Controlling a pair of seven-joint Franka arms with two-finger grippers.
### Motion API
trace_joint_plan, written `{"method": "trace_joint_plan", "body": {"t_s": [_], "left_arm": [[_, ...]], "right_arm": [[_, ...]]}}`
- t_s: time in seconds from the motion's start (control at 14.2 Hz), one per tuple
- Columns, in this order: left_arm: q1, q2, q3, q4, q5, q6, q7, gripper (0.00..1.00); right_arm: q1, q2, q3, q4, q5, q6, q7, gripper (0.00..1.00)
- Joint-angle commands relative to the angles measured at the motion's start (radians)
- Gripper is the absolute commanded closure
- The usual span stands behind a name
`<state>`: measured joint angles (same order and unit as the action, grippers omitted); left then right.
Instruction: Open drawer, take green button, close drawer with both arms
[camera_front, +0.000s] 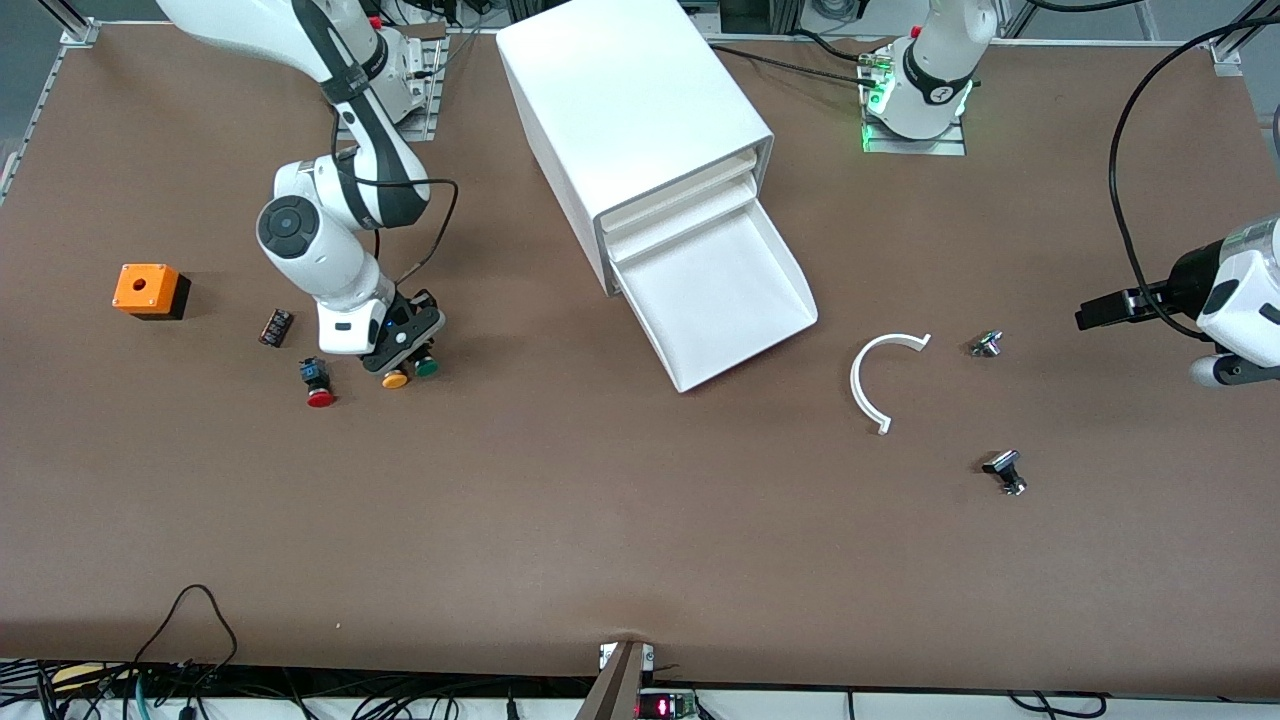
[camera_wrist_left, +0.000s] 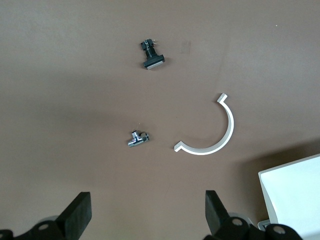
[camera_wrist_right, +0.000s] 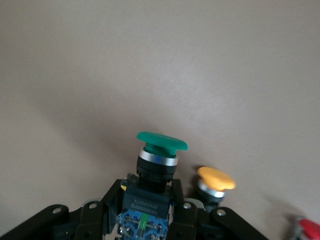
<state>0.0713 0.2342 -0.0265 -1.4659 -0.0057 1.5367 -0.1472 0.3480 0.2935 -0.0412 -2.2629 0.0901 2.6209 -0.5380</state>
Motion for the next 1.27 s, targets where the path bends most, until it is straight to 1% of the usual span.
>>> {"method": "trace_joint_plan", "body": {"t_s": [0.0,0.21,0.42,0.49,0.56,0.63,0.7,0.91,1.06,1.2], "left_arm": [[-0.001,0.011,0.002,0.021,-0.017,-0.001,-0.003,0.00],[-0.004,0.023,-0.001,0.015,-0.017,0.017,-0.022,0.00],[-0.005,0.042,-0.050,0.012,-0.016,0.055,-0.130,0.00],[-0.005,0.045,-0.062,0.009,-0.016,0.072,-0.156,0.00],[-0.008,0.048,-0.064,0.004,-0.016,0.082,-0.170,0.00],[-0.010,0.048,-0.064,0.003,-0.016,0.082,-0.178,0.00],[-0.010,0.050,-0.066,-0.001,-0.017,0.086,-0.190,0.00],[-0.012,0.057,-0.108,-0.042,-0.014,0.166,-0.293,0.00],[-0.027,0.069,-0.122,-0.071,-0.014,0.226,-0.351,0.00],[-0.047,0.089,-0.134,-0.083,-0.013,0.256,-0.423,0.00]], "right_arm": [[0.003,-0.025,0.015,-0.065,0.010,0.063,0.027,0.98],[0.003,-0.002,0.047,-0.125,0.010,0.163,0.068,0.97],[0.003,0.025,0.063,-0.156,0.010,0.231,0.081,0.94],[0.003,0.029,0.064,-0.161,0.010,0.231,0.081,0.91],[0.003,0.029,0.063,-0.161,0.010,0.229,0.082,0.72],[0.003,0.027,0.063,-0.159,0.010,0.228,0.090,0.06],[0.003,0.021,0.063,-0.156,0.010,0.222,0.093,0.00],[0.003,-0.010,0.061,-0.133,0.008,0.183,0.079,0.00],[0.002,-0.039,0.055,-0.087,0.008,0.099,0.070,0.00],[0.002,-0.071,0.035,-0.017,0.007,-0.028,0.070,0.00]]}}
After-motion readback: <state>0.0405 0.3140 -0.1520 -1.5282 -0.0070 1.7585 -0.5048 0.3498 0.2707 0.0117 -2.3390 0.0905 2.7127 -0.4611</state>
